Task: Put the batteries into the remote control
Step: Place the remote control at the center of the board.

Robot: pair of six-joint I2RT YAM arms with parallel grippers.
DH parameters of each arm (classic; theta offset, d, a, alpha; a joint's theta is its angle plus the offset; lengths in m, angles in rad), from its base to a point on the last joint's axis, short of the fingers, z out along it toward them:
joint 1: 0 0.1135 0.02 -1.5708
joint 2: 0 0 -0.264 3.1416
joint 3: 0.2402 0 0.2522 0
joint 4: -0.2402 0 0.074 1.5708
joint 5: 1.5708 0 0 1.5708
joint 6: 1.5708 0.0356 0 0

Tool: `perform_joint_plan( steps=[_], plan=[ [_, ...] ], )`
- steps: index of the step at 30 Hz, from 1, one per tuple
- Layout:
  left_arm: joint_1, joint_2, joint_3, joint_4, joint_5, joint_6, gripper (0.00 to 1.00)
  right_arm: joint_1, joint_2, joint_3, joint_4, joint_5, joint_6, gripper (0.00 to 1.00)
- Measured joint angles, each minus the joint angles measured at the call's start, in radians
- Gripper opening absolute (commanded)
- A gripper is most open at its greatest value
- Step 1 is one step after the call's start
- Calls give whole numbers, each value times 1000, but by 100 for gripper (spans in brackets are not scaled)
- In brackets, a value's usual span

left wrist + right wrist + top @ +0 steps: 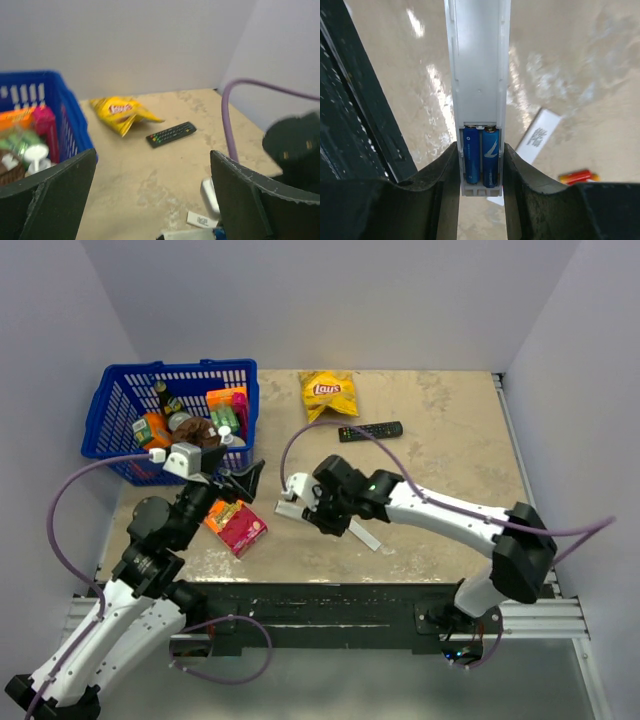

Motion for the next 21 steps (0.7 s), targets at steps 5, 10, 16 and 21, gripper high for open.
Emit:
perform_joint_plan(
  steps=[5,10,16,21],
  plan=[
    [0,53,26,-180,-191,-109,100,51,116,-90,16,63,25,0],
    [0,70,26,-261,-270,-192,100,51,193,-108,50,108,34,0],
    [0,92,26,-271,-281,-247,100,65,243,-117,72,130,34,9],
    [0,113,26,-270,-280,-251,100,77,243,-144,74,130,31,16]
  ],
)
